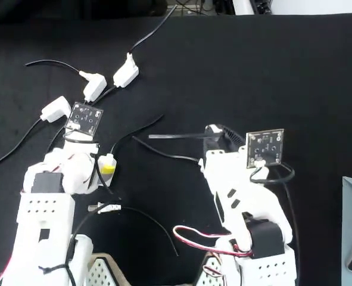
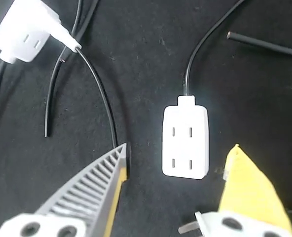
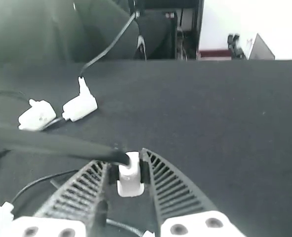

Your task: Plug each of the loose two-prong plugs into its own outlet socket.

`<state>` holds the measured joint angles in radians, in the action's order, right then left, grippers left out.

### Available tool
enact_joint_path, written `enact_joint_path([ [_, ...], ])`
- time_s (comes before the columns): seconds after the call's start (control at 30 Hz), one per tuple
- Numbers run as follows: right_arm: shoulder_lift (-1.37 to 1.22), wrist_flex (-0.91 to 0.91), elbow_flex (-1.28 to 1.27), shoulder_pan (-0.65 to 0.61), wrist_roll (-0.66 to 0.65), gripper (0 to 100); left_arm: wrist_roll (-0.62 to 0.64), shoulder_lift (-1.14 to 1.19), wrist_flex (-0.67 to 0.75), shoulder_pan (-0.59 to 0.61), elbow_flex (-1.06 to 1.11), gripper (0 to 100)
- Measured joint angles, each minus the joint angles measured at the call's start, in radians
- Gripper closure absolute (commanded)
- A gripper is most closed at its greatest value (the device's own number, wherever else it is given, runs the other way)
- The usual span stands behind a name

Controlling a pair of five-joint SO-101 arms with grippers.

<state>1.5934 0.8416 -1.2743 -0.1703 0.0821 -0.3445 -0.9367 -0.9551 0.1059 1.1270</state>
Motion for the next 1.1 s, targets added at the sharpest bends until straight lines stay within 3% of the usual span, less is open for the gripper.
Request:
enact_joint_path([
  [0.37, 0.000, 0.021, 0.000, 0.002, 0.000, 98.4, 0.008, 0.430, 0.127, -0.002, -0.087, 70],
  [0.57, 0.000, 0.021, 0.000, 0.002, 0.000, 98.4, 0.002, 0.701, 0.127, -0.046, -0.212, 86],
  [0.87, 0.000, 0.021, -0.026, 0.002, 0.000, 98.4, -0.072, 0.726, 0.126, -0.138, -0.244, 92],
  [1.1, 0.000, 0.021, -0.026, 0.002, 0.000, 98.4, -0.078, 0.726, 0.129, -0.249, -0.247, 89],
])
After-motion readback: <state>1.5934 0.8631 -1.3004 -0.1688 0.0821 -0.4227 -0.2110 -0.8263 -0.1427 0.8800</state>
